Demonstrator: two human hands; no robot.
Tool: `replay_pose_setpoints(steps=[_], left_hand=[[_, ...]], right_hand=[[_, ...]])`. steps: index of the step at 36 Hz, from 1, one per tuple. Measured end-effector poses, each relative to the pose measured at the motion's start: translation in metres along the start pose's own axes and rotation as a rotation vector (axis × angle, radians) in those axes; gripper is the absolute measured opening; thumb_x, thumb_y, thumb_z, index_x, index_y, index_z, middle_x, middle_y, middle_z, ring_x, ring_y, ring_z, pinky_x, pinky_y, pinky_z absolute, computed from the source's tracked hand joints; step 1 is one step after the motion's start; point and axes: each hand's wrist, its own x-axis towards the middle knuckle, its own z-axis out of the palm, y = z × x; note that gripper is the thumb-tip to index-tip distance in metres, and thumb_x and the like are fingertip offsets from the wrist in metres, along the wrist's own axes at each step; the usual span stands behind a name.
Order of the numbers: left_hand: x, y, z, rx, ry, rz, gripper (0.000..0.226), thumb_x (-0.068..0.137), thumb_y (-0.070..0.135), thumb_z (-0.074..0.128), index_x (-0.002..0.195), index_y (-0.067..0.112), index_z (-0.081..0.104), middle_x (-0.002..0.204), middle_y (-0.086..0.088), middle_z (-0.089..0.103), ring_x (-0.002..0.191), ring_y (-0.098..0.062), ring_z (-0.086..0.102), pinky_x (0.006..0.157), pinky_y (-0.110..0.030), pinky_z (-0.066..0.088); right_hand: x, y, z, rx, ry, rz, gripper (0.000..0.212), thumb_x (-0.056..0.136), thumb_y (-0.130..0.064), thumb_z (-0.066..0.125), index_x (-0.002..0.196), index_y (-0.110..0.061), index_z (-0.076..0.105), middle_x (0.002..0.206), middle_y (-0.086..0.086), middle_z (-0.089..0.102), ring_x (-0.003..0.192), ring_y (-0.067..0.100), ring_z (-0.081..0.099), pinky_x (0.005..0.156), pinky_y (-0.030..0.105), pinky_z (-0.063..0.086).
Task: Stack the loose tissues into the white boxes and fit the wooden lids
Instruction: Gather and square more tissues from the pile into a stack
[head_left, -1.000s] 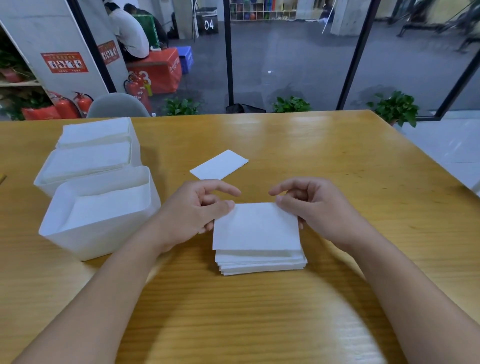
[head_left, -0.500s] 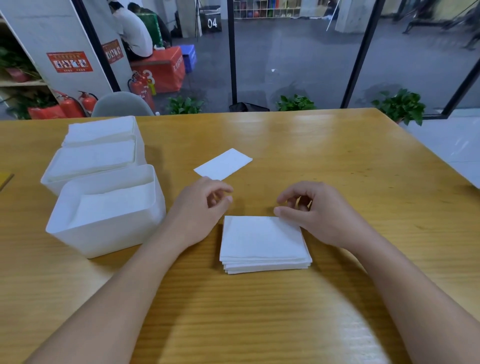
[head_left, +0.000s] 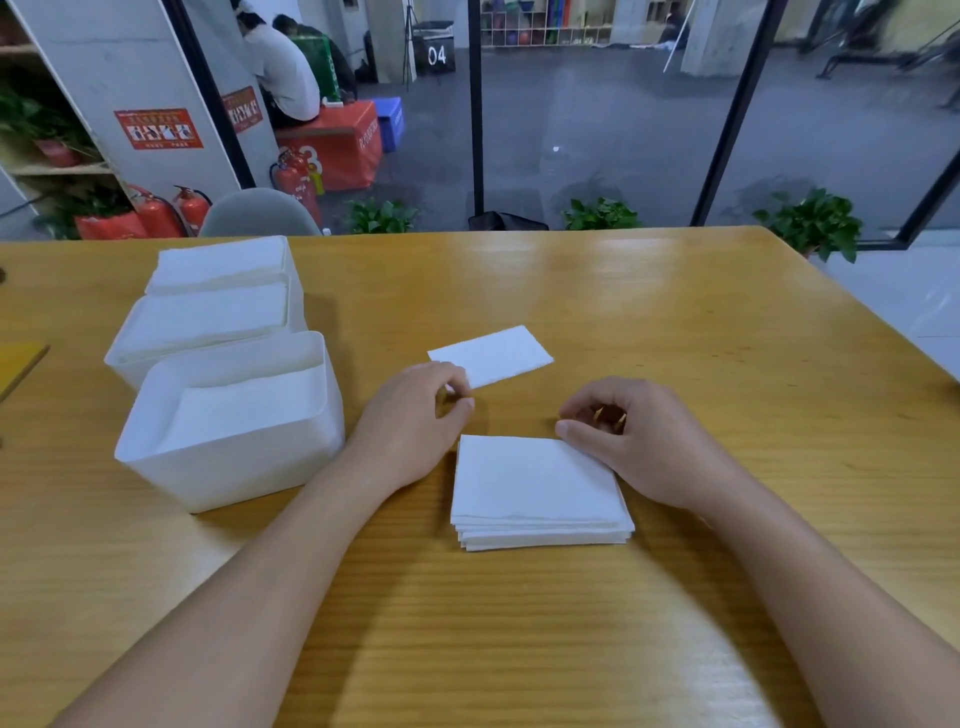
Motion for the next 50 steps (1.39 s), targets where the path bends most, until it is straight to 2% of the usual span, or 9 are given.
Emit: replay_pose_setpoints(steps=[6,8,13,19,23,27,38,44,50], left_hand=[[-0.009,-0.004,-0.006,-0.096,0.133,-0.009,0.017,0.102,0.045,0.071,0.087,0.036,0.070,0.121,0.029,0.072,0.120,0.009,0.056,0.091,-0.015,0.041],[-0.004,-0.002,-0.007,-0.064,0.191,-0.002,0.004,0.103,0.044,0.069,0.101,0.041,0.070,0.121,0.033,0.066,0.118,0.013,0.047,0.088,-0.012,0.036],[0.010,-0.003,0.003,0.149,0.052,-0.072,0.050,0.110,0.050,0.060,0.155,0.029,0.056,0.158,0.013,0.053,0.147,-0.018,0.033,0.119,-0.036,0.032],[0.011,-0.008,0.007,0.065,0.098,-0.028,0.029,0.103,0.047,0.071,0.129,0.034,0.074,0.134,0.017,0.067,0.134,-0.015,0.042,0.111,-0.036,0.039],[0.010,-0.009,0.006,-0.015,0.094,-0.023,0.002,0.102,0.039,0.074,0.100,0.039,0.074,0.111,0.023,0.071,0.115,-0.010,0.054,0.091,-0.033,0.047],[0.008,-0.010,0.004,-0.073,0.112,-0.014,0.016,0.105,0.031,0.069,0.091,0.039,0.067,0.096,0.020,0.071,0.095,-0.006,0.061,0.078,-0.039,0.053],[0.005,-0.004,0.006,0.004,0.093,0.014,0.021,0.112,0.030,0.058,0.129,0.032,0.069,0.106,0.017,0.066,0.108,-0.010,0.057,0.093,-0.037,0.053],[0.010,0.007,0.008,-0.015,0.043,0.026,0.018,0.104,0.051,0.069,0.110,0.035,0.075,0.102,0.016,0.062,0.102,-0.011,0.058,0.092,-0.039,0.052],[0.011,0.008,0.011,-0.088,0.032,0.024,0.015,0.099,0.042,0.078,0.088,0.037,0.069,0.101,0.017,0.063,0.105,-0.005,0.054,0.102,-0.046,0.048]], right_hand=[[0.003,0.006,-0.001,0.033,0.040,-0.002,0.003,0.096,-0.043,0.080,0.093,-0.042,0.079,0.086,-0.019,0.072,0.069,0.009,0.061,0.062,0.021,0.051],[0.004,0.006,0.000,0.051,0.057,0.002,0.005,0.096,-0.040,0.080,0.091,-0.042,0.079,0.083,-0.018,0.072,0.068,0.010,0.062,0.061,0.022,0.050],[0.006,0.004,0.004,0.015,0.044,0.002,0.006,0.096,-0.040,0.081,0.091,-0.041,0.078,0.084,-0.021,0.071,0.068,0.006,0.060,0.062,0.018,0.049],[0.004,-0.001,0.006,0.012,0.048,0.000,0.006,0.097,-0.035,0.081,0.092,-0.038,0.079,0.083,-0.023,0.069,0.067,0.004,0.057,0.064,0.018,0.048],[0.003,-0.002,0.007,0.017,0.047,0.000,0.007,0.097,-0.034,0.081,0.091,-0.038,0.079,0.082,-0.024,0.069,0.067,0.006,0.059,0.063,0.020,0.048],[0.005,0.001,0.008,0.052,0.078,0.033,0.004,0.097,-0.037,0.081,0.097,-0.039,0.078,0.087,-0.018,0.071,0.070,0.011,0.061,0.064,0.023,0.051],[0.007,0.010,0.012,0.077,0.109,0.082,0.014,0.097,-0.039,0.080,0.110,-0.037,0.075,0.091,-0.018,0.071,0.074,0.009,0.063,0.070,0.025,0.054],[0.010,0.008,0.015,-0.019,0.072,0.115,0.015,0.097,-0.035,0.080,0.111,-0.034,0.076,0.092,-0.014,0.071,0.075,0.005,0.060,0.071,0.022,0.048],[0.010,0.006,0.013,-0.027,0.081,0.100,0.010,0.098,-0.036,0.079,0.107,-0.035,0.077,0.088,-0.016,0.071,0.075,0.006,0.062,0.072,0.023,0.051]])
